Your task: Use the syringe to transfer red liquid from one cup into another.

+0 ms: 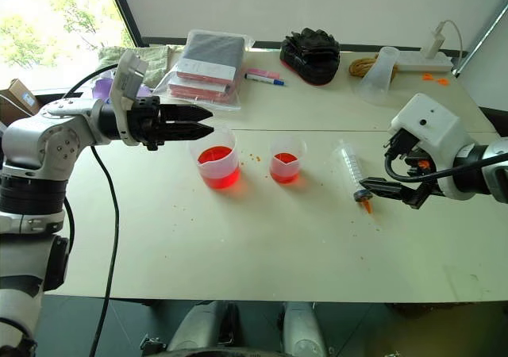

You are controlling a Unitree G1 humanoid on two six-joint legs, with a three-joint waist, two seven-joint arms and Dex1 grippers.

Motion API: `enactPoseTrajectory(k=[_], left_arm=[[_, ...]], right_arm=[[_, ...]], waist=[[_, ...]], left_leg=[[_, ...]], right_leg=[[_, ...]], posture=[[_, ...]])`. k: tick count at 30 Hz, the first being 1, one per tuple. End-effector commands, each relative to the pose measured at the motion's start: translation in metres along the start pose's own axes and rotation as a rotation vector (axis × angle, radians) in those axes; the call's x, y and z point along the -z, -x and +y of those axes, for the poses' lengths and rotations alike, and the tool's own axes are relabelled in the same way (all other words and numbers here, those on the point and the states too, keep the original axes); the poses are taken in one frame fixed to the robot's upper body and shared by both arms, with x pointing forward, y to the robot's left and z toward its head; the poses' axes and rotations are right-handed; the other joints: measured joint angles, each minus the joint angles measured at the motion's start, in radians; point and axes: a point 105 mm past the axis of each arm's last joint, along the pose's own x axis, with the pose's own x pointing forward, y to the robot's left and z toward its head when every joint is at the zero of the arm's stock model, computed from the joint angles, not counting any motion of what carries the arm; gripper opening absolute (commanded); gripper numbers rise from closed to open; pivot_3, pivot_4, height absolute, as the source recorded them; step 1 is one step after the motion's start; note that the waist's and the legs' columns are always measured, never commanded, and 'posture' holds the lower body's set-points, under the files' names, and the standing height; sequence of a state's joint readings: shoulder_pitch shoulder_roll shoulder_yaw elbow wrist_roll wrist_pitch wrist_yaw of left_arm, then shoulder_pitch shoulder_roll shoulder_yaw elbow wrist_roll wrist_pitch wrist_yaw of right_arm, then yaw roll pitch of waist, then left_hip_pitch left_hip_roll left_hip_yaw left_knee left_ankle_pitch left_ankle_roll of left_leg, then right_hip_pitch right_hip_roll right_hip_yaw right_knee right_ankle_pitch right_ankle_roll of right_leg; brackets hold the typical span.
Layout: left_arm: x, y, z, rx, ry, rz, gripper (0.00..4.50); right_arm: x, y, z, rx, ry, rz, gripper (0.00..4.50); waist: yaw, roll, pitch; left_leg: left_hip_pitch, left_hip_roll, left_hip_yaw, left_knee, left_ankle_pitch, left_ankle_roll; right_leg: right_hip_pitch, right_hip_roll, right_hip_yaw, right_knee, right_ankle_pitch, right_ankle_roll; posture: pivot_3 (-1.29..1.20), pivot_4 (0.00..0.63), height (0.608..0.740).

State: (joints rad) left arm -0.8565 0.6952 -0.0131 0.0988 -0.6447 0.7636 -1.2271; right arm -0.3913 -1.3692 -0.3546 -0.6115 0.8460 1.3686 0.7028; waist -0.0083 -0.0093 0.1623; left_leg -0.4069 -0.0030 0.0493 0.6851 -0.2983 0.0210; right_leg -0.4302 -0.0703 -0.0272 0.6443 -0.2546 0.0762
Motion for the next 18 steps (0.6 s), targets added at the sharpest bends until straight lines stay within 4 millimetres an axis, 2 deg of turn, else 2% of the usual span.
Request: enactPoseTrajectory(k=[1, 18], left_arm=[[-0.0094, 0.005, -0.0028, -0.02, -0.045, -0.017, 2.43], [-0.0145, 0.0024, -0.0025, -0.025, -0.045, -0.049, 2.43]], right_arm=[[-0.0074, 0.0003, -0.0017, 0.024, 0.031, -0.036, 4.41], [-0.0106, -0.0044, -0.0017, 0.024, 0.027, -0.046, 4.41]], waist=[[0.0, 0.0, 0.0], [0.0, 0.0, 0.0]], left_leg=[[0.0, 0.0, 0.0, 0.0, 0.0, 0.0], [0.0, 0.0, 0.0, 0.0, 0.0, 0.0]], right_leg=[[0.0, 0.0, 0.0, 0.0, 0.0, 0.0], [0.0, 0.0, 0.0, 0.0, 0.0, 0.0]], posture=[[0.0, 0.15, 0.74], [0.0, 0.15, 0.74]])
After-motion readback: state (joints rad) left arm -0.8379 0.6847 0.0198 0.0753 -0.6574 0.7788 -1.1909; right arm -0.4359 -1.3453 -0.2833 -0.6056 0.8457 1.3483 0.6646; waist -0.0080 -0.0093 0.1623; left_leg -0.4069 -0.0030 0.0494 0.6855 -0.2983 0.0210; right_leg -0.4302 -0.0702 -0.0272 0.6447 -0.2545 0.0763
